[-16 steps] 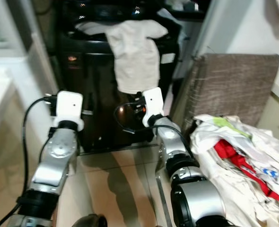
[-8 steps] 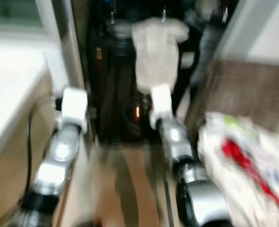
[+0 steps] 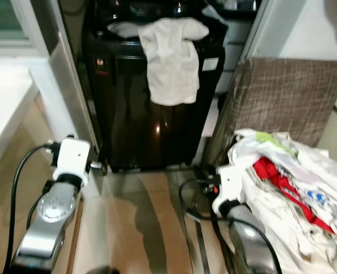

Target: Clothes washing

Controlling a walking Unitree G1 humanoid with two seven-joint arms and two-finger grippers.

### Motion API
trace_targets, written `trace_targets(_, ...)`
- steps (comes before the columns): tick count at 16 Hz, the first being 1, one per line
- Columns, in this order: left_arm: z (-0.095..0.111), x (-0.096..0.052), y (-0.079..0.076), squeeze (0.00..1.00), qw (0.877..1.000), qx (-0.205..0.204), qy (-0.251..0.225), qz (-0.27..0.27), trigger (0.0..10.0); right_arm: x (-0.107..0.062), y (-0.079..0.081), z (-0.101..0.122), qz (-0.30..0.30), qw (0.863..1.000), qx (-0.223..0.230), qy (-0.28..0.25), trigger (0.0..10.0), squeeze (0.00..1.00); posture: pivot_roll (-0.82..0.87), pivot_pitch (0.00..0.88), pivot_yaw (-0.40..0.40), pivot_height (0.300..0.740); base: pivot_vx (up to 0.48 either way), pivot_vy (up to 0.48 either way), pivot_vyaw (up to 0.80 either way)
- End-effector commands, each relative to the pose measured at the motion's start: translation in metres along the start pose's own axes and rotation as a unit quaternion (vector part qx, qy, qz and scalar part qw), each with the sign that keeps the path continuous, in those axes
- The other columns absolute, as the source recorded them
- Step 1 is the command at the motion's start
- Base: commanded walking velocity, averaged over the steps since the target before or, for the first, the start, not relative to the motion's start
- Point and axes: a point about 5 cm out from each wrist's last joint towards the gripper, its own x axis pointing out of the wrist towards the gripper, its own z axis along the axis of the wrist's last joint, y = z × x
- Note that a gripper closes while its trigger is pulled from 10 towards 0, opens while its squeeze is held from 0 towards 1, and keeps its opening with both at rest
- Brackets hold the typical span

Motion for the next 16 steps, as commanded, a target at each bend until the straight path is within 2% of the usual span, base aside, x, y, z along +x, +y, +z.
trace_targets(1, -0.002, -0.014, 0.001, 0.00, 1.000, -0.005, 0.002, -0.003, 10.0, -0.011, -0.006, 0.003, 0.005, 1.000, 0.007, -0.002, 10.0, 0.00, -0.01, 0.031, -0.039, 0.740, 0.000, 0.000, 0.00)
trace_targets(2, -0.004, -0.023, -0.001, 0.00, 1.000, -0.006, -0.003, -0.015, 10.0, -0.014, -0.007, 0.004, 0.004, 1.000, 0.012, -0.007, 10.0, 0.00, -0.01, 0.024, -0.038, 0.740, 0.000, 0.000, 0.00)
trace_targets(3, -0.002, -0.024, -0.004, 0.00, 0.999, -0.020, -0.007, -0.027, 10.0, -0.010, -0.009, 0.004, 0.008, 1.000, 0.009, -0.010, 10.0, 0.00, -0.01, 0.023, -0.038, 0.740, 0.000, 0.000, 0.00)
trace_targets(5, 0.011, -0.017, -0.011, 0.00, 0.999, -0.006, -0.031, -0.033, 10.0, -0.001, -0.009, 0.001, 0.020, 1.000, -0.001, -0.004, 10.0, 0.00, -0.01, 0.016, -0.042, 0.740, 0.000, 0.000, 0.00)
trace_targets(6, 0.030, -0.008, -0.009, 0.00, 0.997, -0.013, -0.068, -0.017, 10.0, 0.007, -0.013, -0.009, 0.021, 1.000, -0.010, 0.007, 10.0, 0.00, 0.00, 0.012, -0.041, 0.740, 0.304, 0.000, 0.00)
trace_targets(7, 0.032, -0.007, -0.008, 0.00, 0.997, -0.017, -0.070, -0.011, 10.0, 0.007, -0.013, -0.011, 0.019, 1.000, -0.010, 0.009, 10.0, 0.00, 0.00, 0.012, -0.041, 0.740, 0.368, 0.000, 0.00)
trace_targets(11, 0.037, 0.004, 0.004, 0.00, 0.997, 0.012, -0.077, 0.023, 10.0, 0.025, -0.017, 0.010, 0.020, 0.999, -0.016, -0.023, 10.0, 0.00, -0.01, 0.007, -0.038, 0.740, 0.480, 0.000, 0.00)
trace_targets(12, 0.040, 0.008, 0.003, 0.00, 0.997, 0.006, -0.078, 0.011, 10.0, 0.030, -0.016, 0.015, 0.024, 0.999, -0.019, -0.031, 10.0, 0.00, -0.01, 0.007, -0.038, 0.740, 0.480, 0.000, 0.00)
trace_targets(16, 0.046, 0.011, 0.003, 0.00, 0.996, -0.004, -0.087, 0.025, 10.0, 0.042, -0.006, 0.025, 0.048, 0.998, -0.027, -0.044, 10.0, 0.00, 0.00, 0.006, -0.040, 0.740, 0.480, 0.000, 0.00)
